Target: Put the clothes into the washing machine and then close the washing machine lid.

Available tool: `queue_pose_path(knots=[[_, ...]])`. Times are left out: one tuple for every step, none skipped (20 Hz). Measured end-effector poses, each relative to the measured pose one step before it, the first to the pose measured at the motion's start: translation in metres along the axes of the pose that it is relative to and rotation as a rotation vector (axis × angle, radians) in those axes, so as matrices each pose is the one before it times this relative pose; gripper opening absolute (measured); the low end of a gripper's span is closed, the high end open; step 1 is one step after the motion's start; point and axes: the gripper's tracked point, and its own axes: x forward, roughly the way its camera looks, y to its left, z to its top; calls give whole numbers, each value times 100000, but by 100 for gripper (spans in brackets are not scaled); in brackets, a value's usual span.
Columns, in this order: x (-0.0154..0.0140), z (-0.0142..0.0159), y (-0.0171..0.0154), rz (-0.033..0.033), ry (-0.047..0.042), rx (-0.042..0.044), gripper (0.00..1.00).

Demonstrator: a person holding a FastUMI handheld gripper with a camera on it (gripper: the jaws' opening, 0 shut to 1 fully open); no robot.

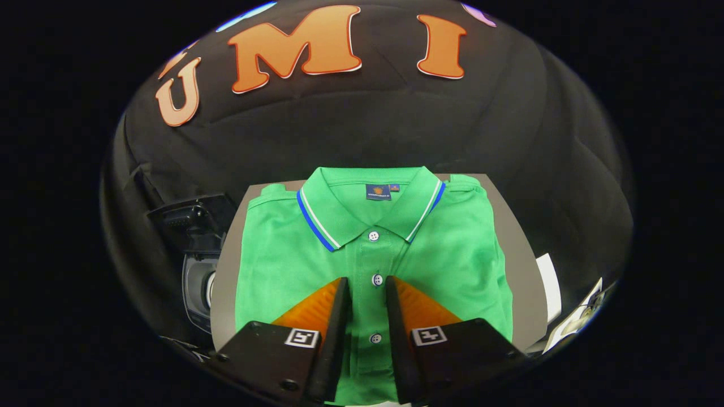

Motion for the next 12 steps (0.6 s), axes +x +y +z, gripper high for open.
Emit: queue_pose_path(knots=[[-161, -55, -67, -550, 146, -887, 38], [-91, -69, 0, -649, 529, -1240, 38], [41, 13, 228, 583, 383, -470, 38], [-15, 188, 356, 482, -242, 6, 38], [152, 72, -89, -324, -586, -46, 23], [-181, -129, -27, -179, 292, -166, 23], [26, 53, -78, -117, -789, 0, 23], [-116, 166, 234, 1022, -1348, 1773, 23], [-12, 23, 106, 674, -2037, 1802, 18], [-110, 144, -57, 1297, -1526, 970, 13], [16, -43, -141, 669, -1920, 1794, 11], [-495, 264, -65, 732, -2385, 1642, 9]])
